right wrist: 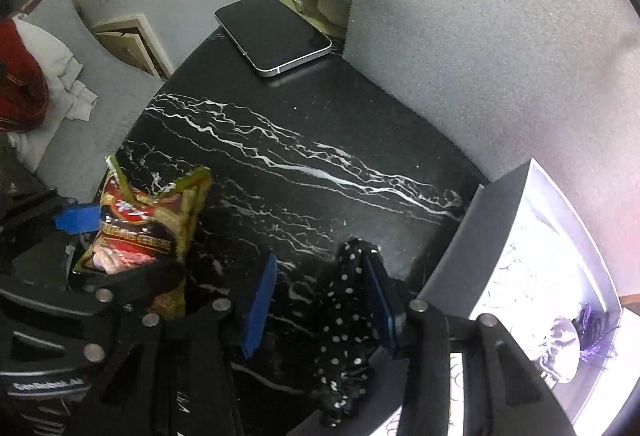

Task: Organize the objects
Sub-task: 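Grasp the gold cereal packet with the left tool while the right tool grasps the polka-dot hair tie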

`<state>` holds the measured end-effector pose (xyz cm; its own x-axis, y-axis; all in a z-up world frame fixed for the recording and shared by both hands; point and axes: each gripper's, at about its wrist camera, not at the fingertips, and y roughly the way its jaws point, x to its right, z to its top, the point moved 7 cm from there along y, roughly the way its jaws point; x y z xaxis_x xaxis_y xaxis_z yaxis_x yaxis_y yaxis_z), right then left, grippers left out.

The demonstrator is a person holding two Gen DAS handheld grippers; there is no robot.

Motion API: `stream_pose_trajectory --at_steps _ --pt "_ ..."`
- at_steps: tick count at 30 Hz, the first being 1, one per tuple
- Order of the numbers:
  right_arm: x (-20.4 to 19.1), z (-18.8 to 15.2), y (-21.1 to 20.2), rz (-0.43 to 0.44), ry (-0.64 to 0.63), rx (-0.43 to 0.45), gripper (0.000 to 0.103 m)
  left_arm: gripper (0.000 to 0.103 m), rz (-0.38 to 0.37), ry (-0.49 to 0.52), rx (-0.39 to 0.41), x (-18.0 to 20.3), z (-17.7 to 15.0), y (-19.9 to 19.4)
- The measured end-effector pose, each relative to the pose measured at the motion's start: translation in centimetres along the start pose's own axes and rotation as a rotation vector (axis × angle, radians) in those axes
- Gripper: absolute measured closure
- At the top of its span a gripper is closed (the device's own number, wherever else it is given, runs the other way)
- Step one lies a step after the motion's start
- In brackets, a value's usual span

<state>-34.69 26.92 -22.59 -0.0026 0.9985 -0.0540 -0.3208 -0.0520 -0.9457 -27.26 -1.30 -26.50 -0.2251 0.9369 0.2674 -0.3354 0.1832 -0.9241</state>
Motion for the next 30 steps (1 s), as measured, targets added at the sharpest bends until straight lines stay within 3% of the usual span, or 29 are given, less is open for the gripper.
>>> stream_pose_trajectory --at_steps 4,11,16,21,30 --pt "0.5 -0.3 0.0 -0.054 0.002 -0.006 0.065 0.052 0.024 0.016 -0.007 0.4 -0.1 0.5" --pt "-0.3 -0.6 0.8 -0.139 -0.074 -0.047 0.065 0.055 0.022 0.026 0.002 0.4 -0.1 0.5" --pt "-0.7 -0.7 0.8 -0.101 -0.035 -0.06 0.068 0.057 0.012 0.02 -0.007 0.0 -0.3 0.2" --pt "-1.0 -1.9 0.0 -0.056 -0.005 -0.056 0.083 0.058 0.013 0.027 -0.023 -0.1 -1.5 -0.3" --pt "-5.0 -4.6 -1.9 0.056 -0.016 -0.064 0.086 0.058 0.003 0.044 -0.061 -0.3 -6.1 -1.8"
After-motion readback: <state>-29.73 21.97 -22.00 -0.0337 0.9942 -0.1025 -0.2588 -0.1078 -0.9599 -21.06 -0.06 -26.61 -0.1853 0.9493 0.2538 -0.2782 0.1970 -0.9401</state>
